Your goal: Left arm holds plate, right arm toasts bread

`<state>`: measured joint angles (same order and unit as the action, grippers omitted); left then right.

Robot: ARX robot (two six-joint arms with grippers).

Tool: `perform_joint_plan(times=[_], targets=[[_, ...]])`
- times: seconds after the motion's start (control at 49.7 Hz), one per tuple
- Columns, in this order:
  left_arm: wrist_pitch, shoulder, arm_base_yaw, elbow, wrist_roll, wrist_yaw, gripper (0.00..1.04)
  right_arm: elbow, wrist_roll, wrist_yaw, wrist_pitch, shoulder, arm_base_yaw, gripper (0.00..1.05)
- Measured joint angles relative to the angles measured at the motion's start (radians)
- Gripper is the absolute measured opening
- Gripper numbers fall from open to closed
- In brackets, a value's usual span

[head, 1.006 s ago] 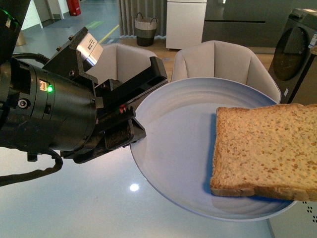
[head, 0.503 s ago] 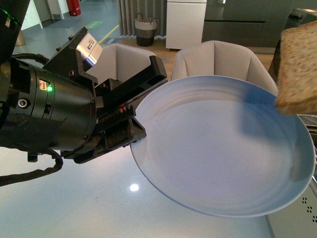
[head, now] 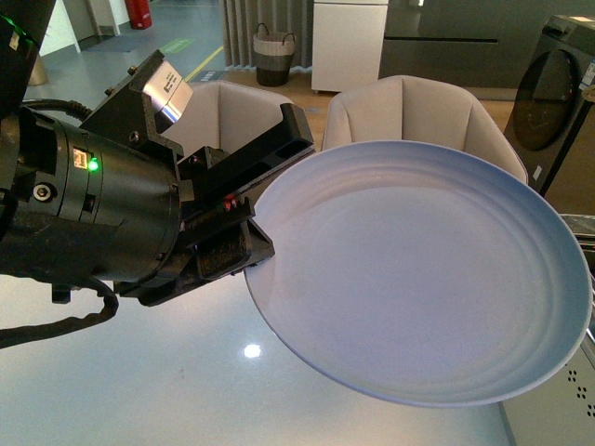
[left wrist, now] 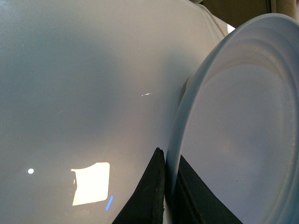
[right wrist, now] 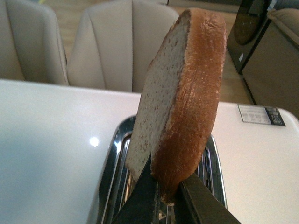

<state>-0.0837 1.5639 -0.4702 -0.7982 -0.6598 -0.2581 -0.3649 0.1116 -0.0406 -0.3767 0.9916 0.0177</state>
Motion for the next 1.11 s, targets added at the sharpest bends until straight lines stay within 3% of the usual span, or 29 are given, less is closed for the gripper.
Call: perform_joint_plan(times=[0.564, 1.107], targets=[[0.0, 0.0, 0.0, 0.0, 0.0, 0.0, 0.03, 0.035, 0.14, -0.038, 0.1, 0.056, 0.014, 0.03], [0.0, 0.0, 0.0, 0.0, 0.0, 0.0, 0.03, -0.074, 0.194, 0.076, 0.35, 0.029, 0.088, 0.03]])
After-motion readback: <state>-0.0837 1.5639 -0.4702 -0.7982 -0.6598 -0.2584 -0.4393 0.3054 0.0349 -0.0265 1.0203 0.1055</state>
